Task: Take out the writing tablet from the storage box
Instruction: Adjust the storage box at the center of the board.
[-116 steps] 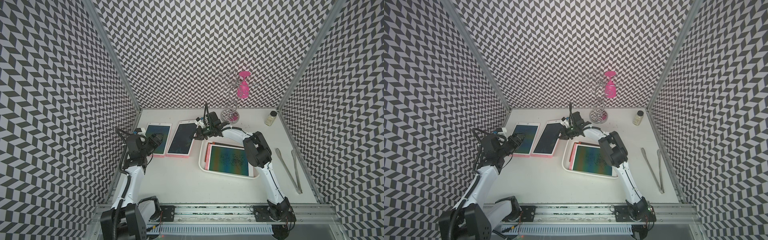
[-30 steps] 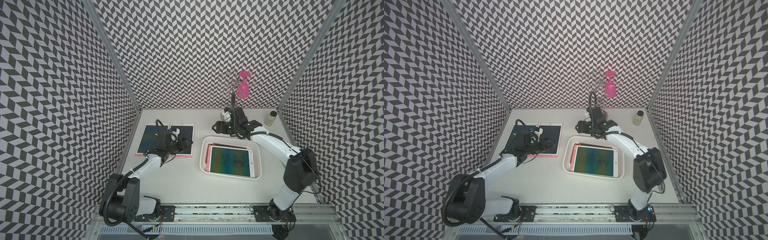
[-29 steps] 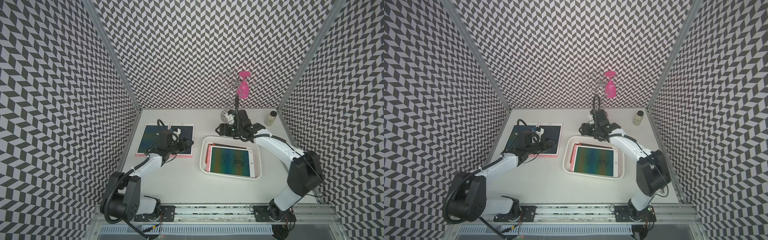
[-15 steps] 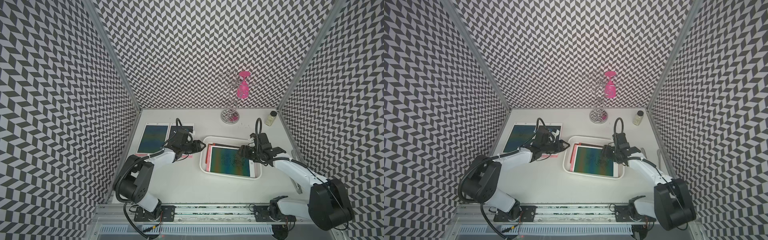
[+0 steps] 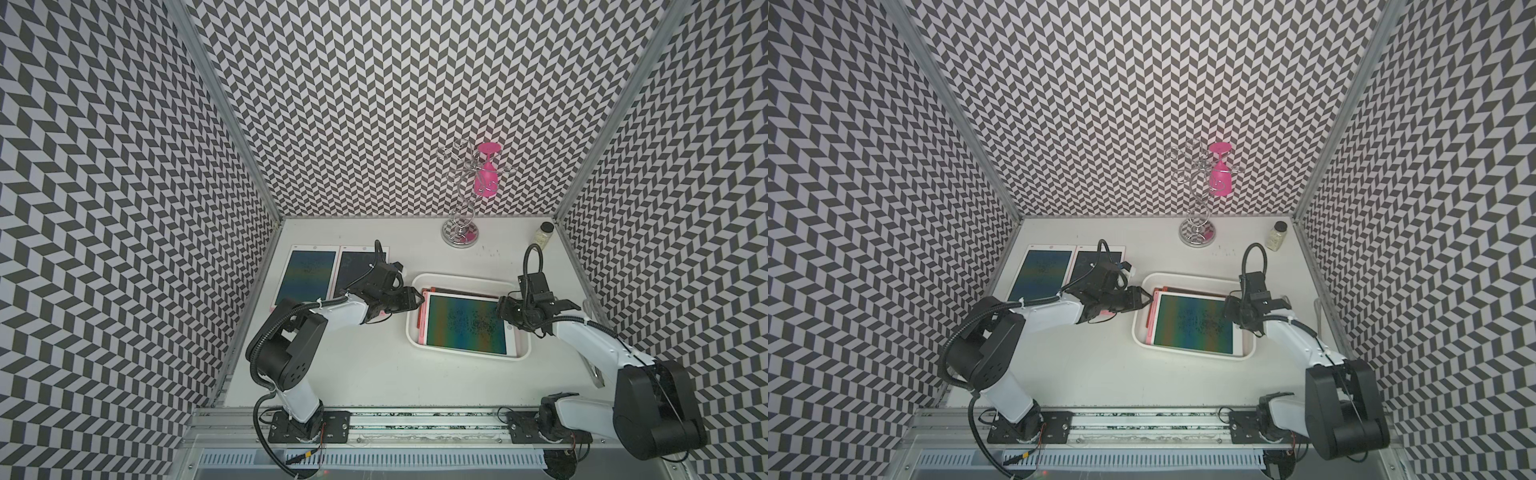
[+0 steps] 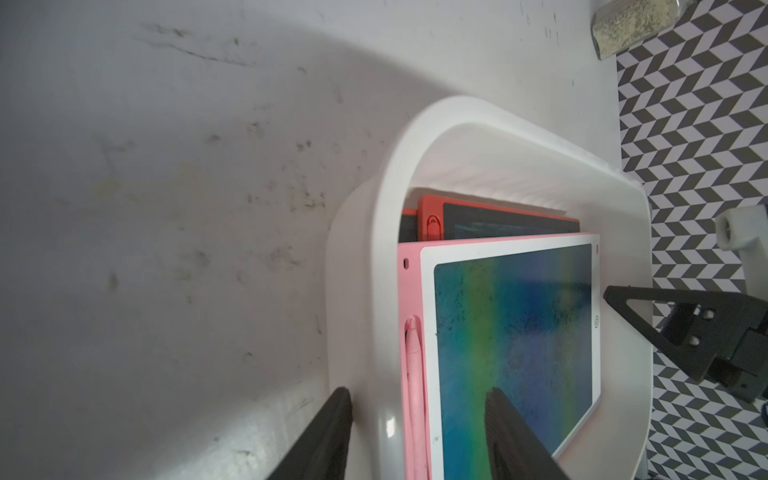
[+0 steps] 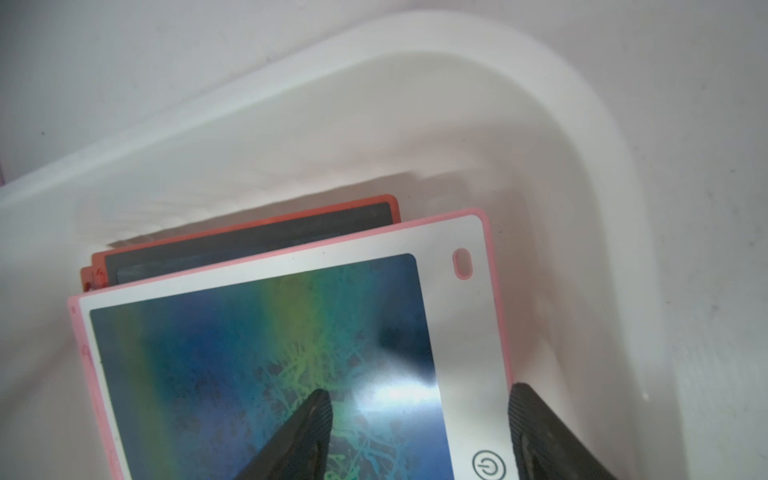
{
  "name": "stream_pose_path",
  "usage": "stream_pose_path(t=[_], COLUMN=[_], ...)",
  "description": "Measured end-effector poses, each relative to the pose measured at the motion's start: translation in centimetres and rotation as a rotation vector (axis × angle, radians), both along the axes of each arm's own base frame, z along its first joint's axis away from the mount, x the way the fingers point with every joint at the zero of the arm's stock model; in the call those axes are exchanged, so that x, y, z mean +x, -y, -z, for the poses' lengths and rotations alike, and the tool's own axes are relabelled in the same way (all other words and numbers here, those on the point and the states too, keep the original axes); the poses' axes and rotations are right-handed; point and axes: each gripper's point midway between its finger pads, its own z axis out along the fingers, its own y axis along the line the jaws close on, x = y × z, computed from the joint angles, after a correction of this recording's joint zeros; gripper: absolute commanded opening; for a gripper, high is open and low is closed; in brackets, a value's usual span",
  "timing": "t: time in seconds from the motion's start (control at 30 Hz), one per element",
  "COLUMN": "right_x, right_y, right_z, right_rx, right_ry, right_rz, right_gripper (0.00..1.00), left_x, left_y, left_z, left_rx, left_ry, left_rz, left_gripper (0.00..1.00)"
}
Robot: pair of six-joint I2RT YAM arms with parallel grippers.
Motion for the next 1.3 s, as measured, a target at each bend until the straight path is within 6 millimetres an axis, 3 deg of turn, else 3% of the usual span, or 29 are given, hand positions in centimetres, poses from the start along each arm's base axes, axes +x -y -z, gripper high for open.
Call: stream_pose_path(t=[0.17,0.67,0.93,1.17,1.3], right_x=[0.0,0.2,2.2,2.8,3.0], right_y=[1.3,4.1,4.1,3.3,3.1], right_z=[1.0,1.4,1.6,1.5,1.4], right_rx=[-0.051,-0.189,-0.209,-0.188,-0.188], right_ry=[-0.030,-0.041,-0.023,-0.002,0.008], right_rz=[0.045,0.143,0.123,0.068,0.046], right_gripper=[0.70,0.71,0.71,0.71,0.72], left_x=[-1.8,-1.9,-1.6,-1.5,-1.3], left_y=[1.9,1.8,1.5,1.4,1.6], left_z=[-0.1,0.0,0.0,0.5,0.6], left_rx=[-0.007,-0.001,-0.003,0.003,0.003], left_ry=[-0.013,-0.020,-0.021,-0.035,-0.040], left_rz=[0.046,0.042,0.035,0.032,0.037], left_gripper=[0.52,0.50,0.43,0.27,0.24])
